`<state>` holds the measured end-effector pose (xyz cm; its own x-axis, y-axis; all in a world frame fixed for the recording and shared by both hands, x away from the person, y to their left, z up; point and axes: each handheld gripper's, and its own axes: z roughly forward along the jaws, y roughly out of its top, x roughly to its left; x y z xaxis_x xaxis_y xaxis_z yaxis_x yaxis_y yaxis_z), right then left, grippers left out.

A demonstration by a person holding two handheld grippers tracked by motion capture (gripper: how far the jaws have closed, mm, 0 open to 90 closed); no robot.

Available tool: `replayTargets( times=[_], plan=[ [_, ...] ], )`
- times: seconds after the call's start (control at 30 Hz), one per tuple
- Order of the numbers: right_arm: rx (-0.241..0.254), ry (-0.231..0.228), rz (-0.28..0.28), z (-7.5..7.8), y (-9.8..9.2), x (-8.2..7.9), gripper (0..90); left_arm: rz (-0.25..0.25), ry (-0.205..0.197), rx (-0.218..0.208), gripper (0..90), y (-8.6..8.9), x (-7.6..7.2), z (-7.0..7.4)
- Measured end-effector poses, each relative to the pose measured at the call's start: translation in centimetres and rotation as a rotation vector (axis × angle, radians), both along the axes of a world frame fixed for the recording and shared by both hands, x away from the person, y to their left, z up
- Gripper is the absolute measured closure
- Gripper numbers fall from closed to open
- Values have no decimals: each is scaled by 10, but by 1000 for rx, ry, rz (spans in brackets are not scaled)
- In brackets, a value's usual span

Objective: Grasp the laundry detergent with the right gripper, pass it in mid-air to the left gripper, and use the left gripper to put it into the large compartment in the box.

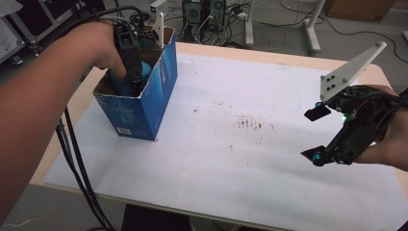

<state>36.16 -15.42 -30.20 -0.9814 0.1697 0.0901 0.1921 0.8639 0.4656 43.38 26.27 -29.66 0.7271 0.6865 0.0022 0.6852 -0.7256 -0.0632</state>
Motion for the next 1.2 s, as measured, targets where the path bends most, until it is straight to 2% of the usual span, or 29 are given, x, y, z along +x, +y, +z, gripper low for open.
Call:
replayTargets(
  times=[0.1,0.23,0.37,0.4,0.53,0.73,0.87,0.93,1.07,1.2],
  plan=[
    [-3,5,-5,-2,0,0,8,17,0,-14,387,2,1,0],
    [-4,3,-1,-2,1,1,8,7,10,-16,386,3,4,0],
    [-4,6,-3,-3,2,1,7,35,11,-40,379,4,6,1],
    [-3,5,-2,-3,2,1,8,52,-6,-44,370,4,6,2],
    [-5,8,0,-4,2,0,8,64,-19,-36,322,6,6,11],
    [-4,6,-1,-3,2,0,8,59,-37,-27,298,4,3,23],
    [-4,5,4,-3,3,-1,8,55,-33,-28,270,1,-1,31],
    [-3,6,10,-3,4,-1,8,47,-31,-5,259,0,-4,36],
    [-7,6,15,-2,4,-3,8,50,-54,-10,250,-1,-7,47],
    [0,-2,15,1,4,-5,8,46,-80,5,231,-1,-10,61]
  ],
)
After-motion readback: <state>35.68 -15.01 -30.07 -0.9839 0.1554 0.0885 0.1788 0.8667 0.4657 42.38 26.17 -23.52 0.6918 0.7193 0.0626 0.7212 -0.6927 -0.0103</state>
